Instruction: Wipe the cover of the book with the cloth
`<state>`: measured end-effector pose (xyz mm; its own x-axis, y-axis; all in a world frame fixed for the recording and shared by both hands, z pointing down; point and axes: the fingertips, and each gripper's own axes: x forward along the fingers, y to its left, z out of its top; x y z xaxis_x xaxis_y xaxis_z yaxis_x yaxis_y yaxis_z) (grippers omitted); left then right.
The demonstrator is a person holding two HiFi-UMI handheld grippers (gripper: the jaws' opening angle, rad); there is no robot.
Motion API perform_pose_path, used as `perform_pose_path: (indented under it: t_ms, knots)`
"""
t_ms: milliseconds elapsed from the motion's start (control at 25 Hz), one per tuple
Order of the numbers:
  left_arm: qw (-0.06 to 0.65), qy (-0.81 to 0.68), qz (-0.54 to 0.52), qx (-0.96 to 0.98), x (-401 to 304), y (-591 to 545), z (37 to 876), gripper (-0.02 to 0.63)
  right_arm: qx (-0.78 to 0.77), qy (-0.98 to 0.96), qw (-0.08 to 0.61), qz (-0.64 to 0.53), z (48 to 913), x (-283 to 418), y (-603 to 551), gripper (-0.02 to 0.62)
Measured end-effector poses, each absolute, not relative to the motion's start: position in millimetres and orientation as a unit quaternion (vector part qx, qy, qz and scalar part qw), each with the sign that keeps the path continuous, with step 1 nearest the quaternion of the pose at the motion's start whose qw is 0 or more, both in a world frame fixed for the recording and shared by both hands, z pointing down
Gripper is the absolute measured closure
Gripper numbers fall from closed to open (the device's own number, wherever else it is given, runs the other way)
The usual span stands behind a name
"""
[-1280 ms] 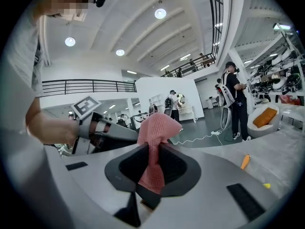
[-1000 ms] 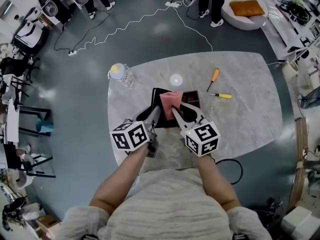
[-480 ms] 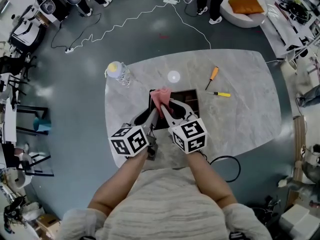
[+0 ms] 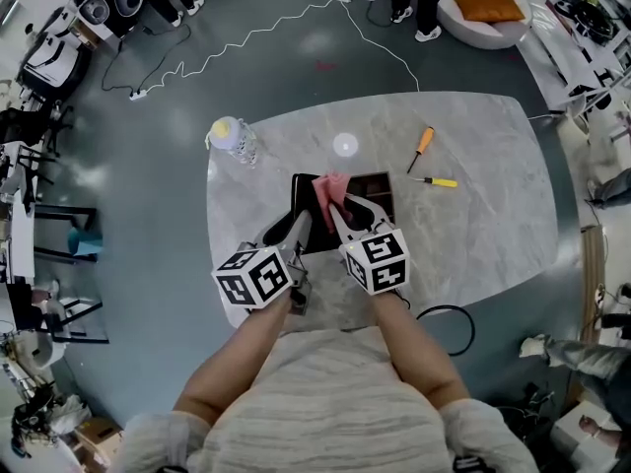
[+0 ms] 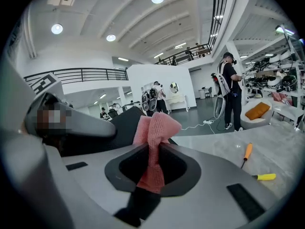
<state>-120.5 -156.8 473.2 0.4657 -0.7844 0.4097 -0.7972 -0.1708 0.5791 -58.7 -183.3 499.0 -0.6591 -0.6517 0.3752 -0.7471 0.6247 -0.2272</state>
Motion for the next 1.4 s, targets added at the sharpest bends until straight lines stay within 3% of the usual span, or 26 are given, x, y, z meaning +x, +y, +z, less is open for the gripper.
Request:
perform_pose_path:
  t_ms: [800, 1400]
  knots:
    - [0.378, -0.514, 0.015, 0.77, -114, -155, 469, 0.529, 0.471, -0.821, 0.214, 0.241, 596, 16, -205, 0.532]
    - [0.375, -0.522, 0.012, 0.766, -115, -153, 469, 0.531, 0.425, -0.85, 0.173, 0.26, 561, -14, -171, 0.532]
